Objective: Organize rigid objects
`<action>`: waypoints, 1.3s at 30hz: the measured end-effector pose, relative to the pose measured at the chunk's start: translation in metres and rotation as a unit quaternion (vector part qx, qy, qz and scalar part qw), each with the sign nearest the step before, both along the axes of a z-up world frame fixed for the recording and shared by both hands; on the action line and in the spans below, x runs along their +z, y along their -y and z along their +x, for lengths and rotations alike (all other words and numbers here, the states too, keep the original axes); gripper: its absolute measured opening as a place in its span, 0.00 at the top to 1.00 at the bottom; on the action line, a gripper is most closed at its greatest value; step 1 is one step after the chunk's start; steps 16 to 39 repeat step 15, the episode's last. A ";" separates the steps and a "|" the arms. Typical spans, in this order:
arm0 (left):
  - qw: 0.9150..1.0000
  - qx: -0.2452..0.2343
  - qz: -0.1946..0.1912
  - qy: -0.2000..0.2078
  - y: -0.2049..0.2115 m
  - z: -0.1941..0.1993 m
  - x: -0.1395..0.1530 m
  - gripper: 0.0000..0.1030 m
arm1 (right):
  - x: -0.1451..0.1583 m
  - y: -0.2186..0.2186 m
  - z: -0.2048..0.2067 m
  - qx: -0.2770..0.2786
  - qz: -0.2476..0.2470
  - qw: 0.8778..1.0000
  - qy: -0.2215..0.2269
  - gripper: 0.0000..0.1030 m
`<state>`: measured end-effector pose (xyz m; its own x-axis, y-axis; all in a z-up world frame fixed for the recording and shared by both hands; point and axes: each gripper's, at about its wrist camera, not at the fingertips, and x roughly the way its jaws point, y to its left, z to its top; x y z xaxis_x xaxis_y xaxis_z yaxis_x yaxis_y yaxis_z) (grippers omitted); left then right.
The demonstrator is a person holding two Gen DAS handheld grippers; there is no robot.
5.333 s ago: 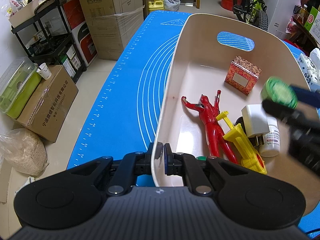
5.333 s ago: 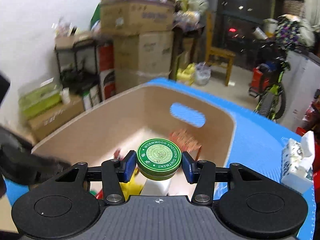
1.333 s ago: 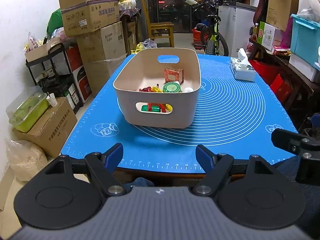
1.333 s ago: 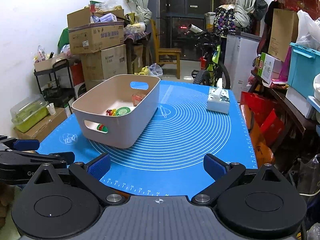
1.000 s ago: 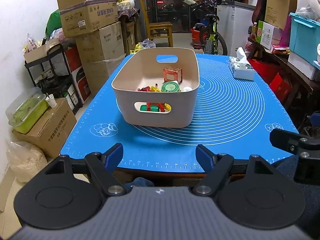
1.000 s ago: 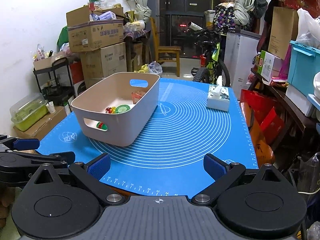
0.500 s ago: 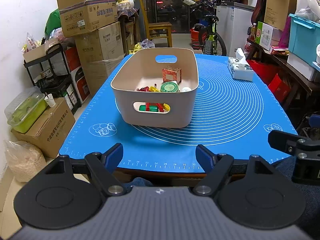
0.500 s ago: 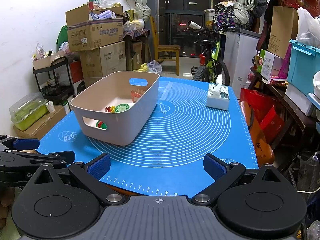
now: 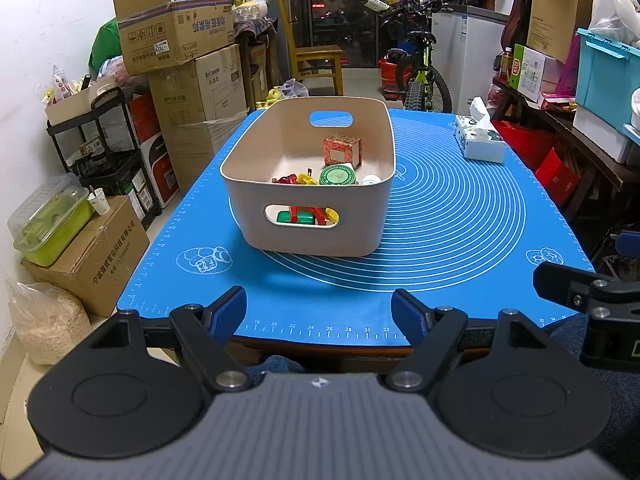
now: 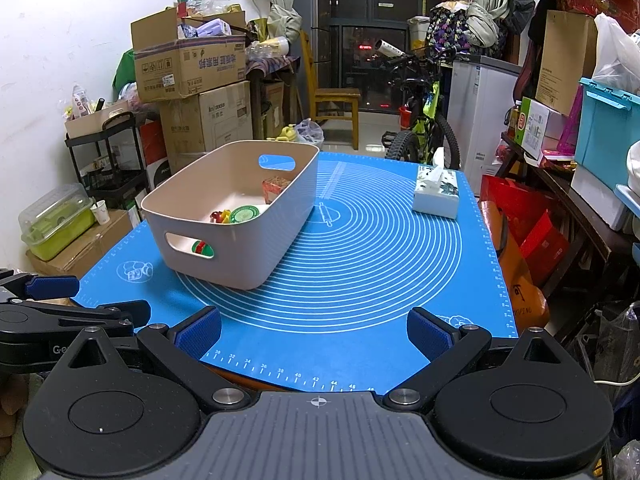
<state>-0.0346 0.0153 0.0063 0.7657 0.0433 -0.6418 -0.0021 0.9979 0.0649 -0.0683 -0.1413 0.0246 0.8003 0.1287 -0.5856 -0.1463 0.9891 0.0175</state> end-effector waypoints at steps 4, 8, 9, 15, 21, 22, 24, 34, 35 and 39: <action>1.000 0.000 0.000 0.000 0.000 0.000 0.000 0.22 | 0.000 0.000 0.000 0.000 0.000 1.000 0.000 0.04; 1.000 0.000 0.000 0.000 0.000 0.000 0.000 0.22 | 0.001 0.000 0.000 0.000 0.000 1.000 -0.001 0.04; 1.000 0.000 0.000 0.000 0.000 0.000 0.000 0.22 | 0.001 0.000 0.000 0.000 0.000 1.000 -0.001 0.04; 1.000 -0.001 -0.001 0.000 0.002 0.000 0.000 0.22 | 0.001 0.000 0.000 0.000 0.000 1.000 -0.001 0.04; 1.000 -0.001 -0.001 0.000 0.002 0.000 0.000 0.22 | 0.001 0.000 0.000 0.000 0.000 1.000 -0.001 0.04; 1.000 -0.001 -0.001 0.000 0.002 0.000 0.000 0.22 | 0.001 0.000 0.000 0.000 0.000 1.000 -0.001 0.04; 1.000 -0.001 -0.001 0.000 0.002 0.000 0.000 0.22 | 0.001 0.000 0.000 0.000 0.000 1.000 -0.001 0.04; 1.000 -0.001 -0.001 0.000 0.002 0.000 0.000 0.22 | 0.001 0.000 0.000 0.000 0.000 1.000 -0.001 0.04; 1.000 -0.001 -0.001 0.000 0.002 0.000 0.000 0.22 | 0.001 0.000 0.000 0.000 0.000 1.000 -0.001 0.04; 1.000 -0.001 -0.001 0.000 0.002 0.000 0.000 0.22 | 0.001 0.000 0.000 0.000 0.000 1.000 -0.001 0.04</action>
